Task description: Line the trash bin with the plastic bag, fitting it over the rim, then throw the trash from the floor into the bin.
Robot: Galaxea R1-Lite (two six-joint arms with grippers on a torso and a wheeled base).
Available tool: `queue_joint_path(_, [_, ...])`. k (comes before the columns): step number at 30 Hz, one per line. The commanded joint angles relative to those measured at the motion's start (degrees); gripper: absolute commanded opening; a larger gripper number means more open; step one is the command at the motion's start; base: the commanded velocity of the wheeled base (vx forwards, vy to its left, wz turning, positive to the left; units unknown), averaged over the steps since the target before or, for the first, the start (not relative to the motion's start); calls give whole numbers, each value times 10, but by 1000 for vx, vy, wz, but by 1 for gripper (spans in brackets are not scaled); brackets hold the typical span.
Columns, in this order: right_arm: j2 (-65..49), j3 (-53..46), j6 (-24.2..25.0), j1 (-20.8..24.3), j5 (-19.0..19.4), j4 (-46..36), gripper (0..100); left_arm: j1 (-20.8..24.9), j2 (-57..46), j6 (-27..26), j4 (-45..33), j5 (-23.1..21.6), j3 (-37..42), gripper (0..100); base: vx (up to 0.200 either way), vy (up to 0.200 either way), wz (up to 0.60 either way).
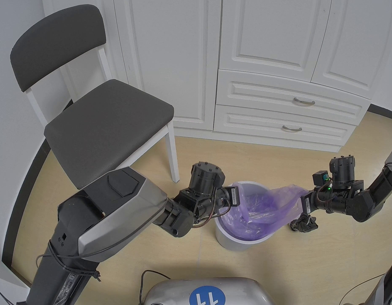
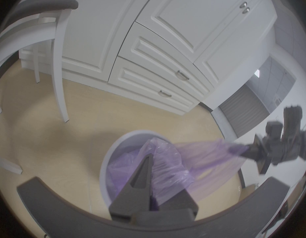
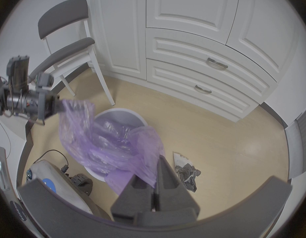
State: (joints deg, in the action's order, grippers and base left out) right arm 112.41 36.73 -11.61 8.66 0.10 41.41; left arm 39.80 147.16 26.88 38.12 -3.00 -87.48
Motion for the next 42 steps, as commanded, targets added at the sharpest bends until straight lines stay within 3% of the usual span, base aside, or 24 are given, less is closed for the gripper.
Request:
queue_joint_path(1, [-14,2,-1,2,0,-27,0,-11,37,31,-52,-15,-96,0,0,0,0])
queue_joint_path(3, [-7,4,-1,0,0,-27,0,-15,67,30,-74,-16,-155,0,0,0,0])
queue_joint_path(11, [9,12,4,8,11,-27,0,-10,102,48,-137,-20,-244,0,0,0,0])
queue_joint_path(16, [35,23,82,76,76,-19,0,-1,110,56,-147,-18,-255,0,0,0,0])
queue_joint_path(22, [85,57,126,99,81,-19,0,12,122,69,-142,-18,-259,0,0,0,0])
queue_joint_path(35, [142,114,163,44,83,-18,0,-7,153,73,-147,-8,-271,0,0,0,0])
queue_joint_path(42, [143,133,129,-38,80,-23,0,-43,113,73,-189,42,-257,0,0,0,0])
